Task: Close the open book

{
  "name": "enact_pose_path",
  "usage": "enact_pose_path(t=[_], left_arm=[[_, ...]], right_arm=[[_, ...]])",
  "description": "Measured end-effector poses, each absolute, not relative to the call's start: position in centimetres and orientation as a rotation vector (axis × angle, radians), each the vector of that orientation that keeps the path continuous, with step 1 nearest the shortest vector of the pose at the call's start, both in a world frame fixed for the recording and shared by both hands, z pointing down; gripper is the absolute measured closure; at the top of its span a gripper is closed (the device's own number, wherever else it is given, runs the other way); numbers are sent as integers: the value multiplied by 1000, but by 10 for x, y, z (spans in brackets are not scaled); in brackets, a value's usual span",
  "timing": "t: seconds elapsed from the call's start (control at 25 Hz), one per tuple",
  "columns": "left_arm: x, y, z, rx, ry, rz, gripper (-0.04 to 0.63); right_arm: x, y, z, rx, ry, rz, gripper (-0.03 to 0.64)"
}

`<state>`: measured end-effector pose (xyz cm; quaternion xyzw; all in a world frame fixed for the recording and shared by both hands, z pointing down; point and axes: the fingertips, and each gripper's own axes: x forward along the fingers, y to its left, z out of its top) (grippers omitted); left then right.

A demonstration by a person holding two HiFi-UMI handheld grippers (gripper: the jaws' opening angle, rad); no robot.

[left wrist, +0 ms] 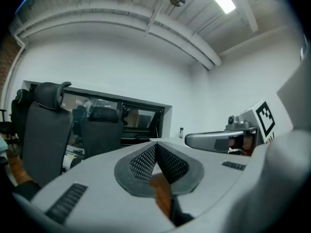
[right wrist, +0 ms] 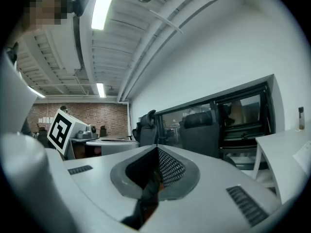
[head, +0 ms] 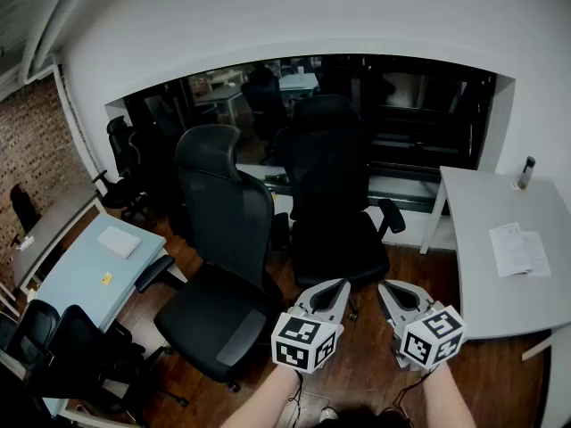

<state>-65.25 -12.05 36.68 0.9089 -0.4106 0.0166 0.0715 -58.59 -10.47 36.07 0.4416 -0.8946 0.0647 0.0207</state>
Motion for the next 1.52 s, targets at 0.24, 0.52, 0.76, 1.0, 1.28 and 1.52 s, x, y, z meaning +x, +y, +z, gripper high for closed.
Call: enact_pose_path(t=[0.24,0.52,0.76,1.0,1.28,1.52], left_arm=[[-572,-116,371,2797,-1079,68,589],[-442,-89,378,2869,-842,127,589],[-325,-60,383,2892,-672,154,589],[-215,-37,395,2906,-542,199,589],[-112,-26,412,2902,-414,275,589],[-48,-38,425,2897,-355,303,589]], right_arm=[[-511,-98,361,1508,-2730,226,612],[-385,-69,367,1736,-2627,266,612],[-272,-34,375,1891,-2514,276,612],[-163,1,387,2023,-2405,299,612],[-52,29,398,2193,-2251,322,612],[11,26,405,2269,-2169,330,612]])
